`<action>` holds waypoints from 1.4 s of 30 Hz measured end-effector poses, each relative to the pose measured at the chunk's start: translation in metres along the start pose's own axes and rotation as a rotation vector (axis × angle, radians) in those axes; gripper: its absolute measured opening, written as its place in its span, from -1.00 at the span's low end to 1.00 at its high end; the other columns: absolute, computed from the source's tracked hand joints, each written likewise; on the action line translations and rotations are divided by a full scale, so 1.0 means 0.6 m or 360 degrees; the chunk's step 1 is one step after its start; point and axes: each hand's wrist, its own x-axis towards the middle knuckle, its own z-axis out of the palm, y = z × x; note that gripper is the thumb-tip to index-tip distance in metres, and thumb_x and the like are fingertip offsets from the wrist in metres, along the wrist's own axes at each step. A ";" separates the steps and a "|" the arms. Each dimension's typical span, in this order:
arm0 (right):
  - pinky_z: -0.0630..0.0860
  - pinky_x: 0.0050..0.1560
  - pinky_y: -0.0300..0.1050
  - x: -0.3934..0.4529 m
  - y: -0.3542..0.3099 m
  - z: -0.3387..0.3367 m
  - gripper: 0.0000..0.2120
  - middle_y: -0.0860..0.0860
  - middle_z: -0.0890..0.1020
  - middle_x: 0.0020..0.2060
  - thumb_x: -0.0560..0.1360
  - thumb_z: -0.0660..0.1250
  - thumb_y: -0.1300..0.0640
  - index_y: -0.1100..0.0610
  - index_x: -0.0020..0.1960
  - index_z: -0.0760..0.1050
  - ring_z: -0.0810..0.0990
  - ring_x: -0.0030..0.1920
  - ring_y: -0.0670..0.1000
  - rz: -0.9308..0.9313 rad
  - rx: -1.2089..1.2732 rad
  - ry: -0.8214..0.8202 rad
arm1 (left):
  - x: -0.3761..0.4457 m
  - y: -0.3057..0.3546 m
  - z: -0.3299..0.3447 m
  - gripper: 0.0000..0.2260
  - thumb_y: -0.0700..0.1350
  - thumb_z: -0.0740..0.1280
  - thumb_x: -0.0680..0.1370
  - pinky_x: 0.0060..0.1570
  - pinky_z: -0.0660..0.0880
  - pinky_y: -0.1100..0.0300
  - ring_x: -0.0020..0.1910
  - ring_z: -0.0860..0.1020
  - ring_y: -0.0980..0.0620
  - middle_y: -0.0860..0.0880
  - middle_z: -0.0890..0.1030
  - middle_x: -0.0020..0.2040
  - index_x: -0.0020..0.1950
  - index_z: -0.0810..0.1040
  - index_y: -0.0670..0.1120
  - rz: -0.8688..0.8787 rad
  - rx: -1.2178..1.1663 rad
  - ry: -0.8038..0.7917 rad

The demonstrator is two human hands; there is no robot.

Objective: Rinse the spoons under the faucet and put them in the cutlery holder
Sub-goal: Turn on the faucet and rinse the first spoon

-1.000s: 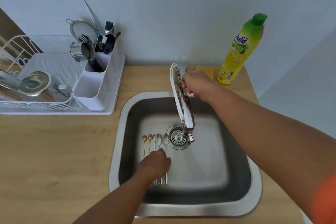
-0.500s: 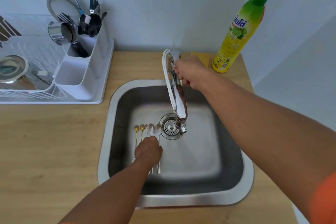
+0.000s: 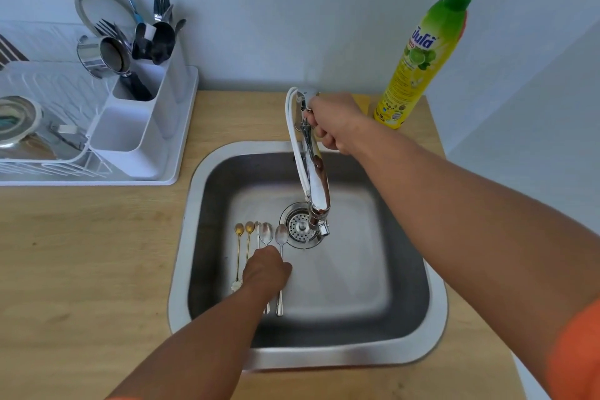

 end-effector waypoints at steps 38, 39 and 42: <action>0.37 -0.30 -0.18 -0.098 0.377 0.027 -0.85 0.05 0.66 -0.22 0.58 0.35 0.08 0.13 -0.03 0.65 0.59 -0.27 0.03 0.0598 -0.0320 -0.0324 | -0.056 0.017 0.003 -0.77 -0.04 0.30 0.68 -0.25 0.66 0.09 -0.26 0.68 0.05 -0.08 0.69 -0.18 0.01 0.68 -0.16 -0.0080 -0.1567 -0.0871; 0.38 -0.30 -0.19 -0.103 0.381 0.029 -0.86 0.05 0.66 -0.24 0.58 0.36 0.09 0.13 -0.02 0.66 0.59 -0.28 0.02 0.0599 -0.0265 -0.0347 | -0.056 0.017 0.005 -0.76 -0.03 0.31 0.67 -0.25 0.66 0.09 -0.24 0.69 0.04 -0.07 0.70 -0.19 0.01 0.69 -0.15 -0.0077 -0.1559 -0.0880; 0.35 -0.33 -0.18 -0.108 0.387 0.030 -0.88 0.07 0.60 -0.34 0.56 0.35 0.15 0.13 -0.14 0.61 0.53 -0.36 0.03 0.0541 -0.0273 -0.0345 | -0.053 0.013 0.007 -0.76 0.02 0.36 0.64 -0.26 0.68 0.05 -0.15 0.74 -0.01 -0.07 0.75 -0.17 0.01 0.69 -0.13 -0.0060 -0.1508 -0.0893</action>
